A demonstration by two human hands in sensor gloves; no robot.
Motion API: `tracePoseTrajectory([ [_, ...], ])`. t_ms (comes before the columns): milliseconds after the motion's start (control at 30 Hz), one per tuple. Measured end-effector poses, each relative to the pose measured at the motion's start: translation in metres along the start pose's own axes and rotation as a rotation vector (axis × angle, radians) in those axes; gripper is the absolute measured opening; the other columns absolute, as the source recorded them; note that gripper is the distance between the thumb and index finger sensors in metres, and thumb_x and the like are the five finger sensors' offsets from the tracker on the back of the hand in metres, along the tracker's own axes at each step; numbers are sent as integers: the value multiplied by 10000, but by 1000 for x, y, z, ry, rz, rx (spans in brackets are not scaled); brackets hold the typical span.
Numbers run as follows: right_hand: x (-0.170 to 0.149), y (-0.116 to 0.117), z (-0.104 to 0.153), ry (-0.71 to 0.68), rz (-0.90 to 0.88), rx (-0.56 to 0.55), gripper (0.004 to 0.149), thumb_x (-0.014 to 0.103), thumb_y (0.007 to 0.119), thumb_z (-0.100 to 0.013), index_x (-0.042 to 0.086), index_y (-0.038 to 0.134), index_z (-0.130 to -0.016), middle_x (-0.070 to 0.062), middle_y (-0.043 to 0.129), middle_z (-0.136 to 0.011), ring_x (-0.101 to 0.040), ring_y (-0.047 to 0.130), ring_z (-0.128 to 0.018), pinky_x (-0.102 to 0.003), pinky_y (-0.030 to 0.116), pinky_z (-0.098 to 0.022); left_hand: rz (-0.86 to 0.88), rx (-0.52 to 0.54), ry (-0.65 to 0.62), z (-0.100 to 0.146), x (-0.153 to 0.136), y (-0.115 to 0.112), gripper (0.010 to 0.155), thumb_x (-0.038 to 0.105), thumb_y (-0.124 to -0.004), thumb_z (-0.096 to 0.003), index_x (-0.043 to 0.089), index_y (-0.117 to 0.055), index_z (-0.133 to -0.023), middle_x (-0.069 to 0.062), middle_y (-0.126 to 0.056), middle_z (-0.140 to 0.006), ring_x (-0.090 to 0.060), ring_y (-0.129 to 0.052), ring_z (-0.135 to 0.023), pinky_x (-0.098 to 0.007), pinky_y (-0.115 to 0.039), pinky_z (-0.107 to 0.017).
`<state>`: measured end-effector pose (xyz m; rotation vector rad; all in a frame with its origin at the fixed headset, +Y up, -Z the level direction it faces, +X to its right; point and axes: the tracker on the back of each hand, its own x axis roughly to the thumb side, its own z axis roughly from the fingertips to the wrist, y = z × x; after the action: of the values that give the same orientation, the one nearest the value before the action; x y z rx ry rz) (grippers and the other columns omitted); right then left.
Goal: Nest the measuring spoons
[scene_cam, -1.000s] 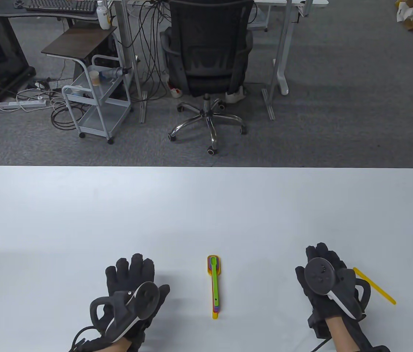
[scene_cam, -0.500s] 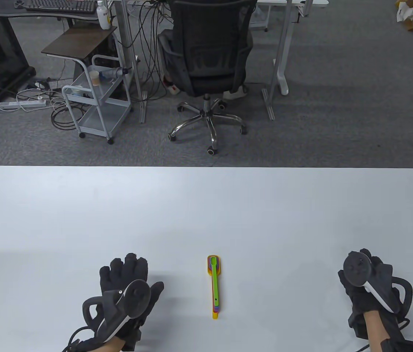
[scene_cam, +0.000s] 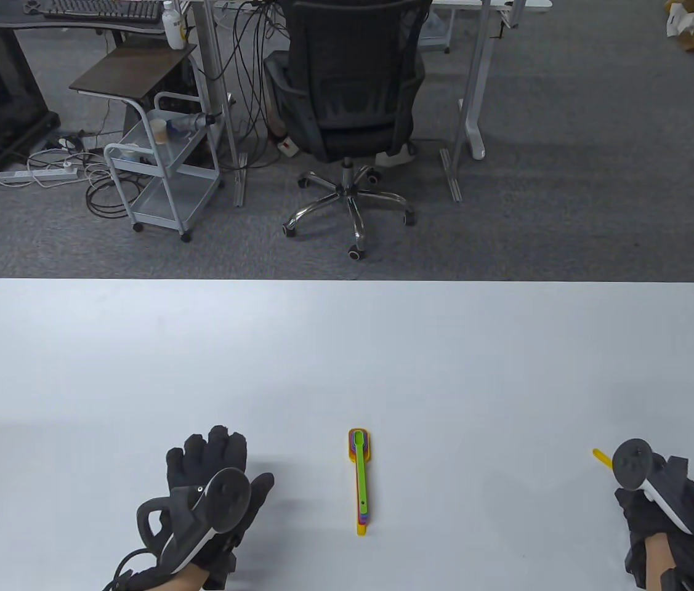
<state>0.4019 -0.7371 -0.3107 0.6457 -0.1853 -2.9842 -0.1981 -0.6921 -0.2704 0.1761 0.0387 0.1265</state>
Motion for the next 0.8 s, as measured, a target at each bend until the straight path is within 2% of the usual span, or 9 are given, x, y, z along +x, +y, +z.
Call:
tracePoseTrajectory([
  [333,-12,14,-6,58,50,-4,544,311,876,-450,187,785,-972,-140,702,-1166,-459,735,-1016,-614,623,-713,1,-9,4,0,0,0,795,705,-773,-403,263,-729,-1062,-42,-702,-1174,-470,-750,-1093,-646,-538,-804],
  [800,-13,14,-11,18,32,-22,430,271,881,-444,182,863,-864,-106,736,-1150,-432,749,-1021,-615,636,-711,9,-23,11,-1,-2,-1,795,706,-772,-403,261,-731,-1060,-45,-709,-1170,-464,-753,-1092,-644,-541,-803],
])
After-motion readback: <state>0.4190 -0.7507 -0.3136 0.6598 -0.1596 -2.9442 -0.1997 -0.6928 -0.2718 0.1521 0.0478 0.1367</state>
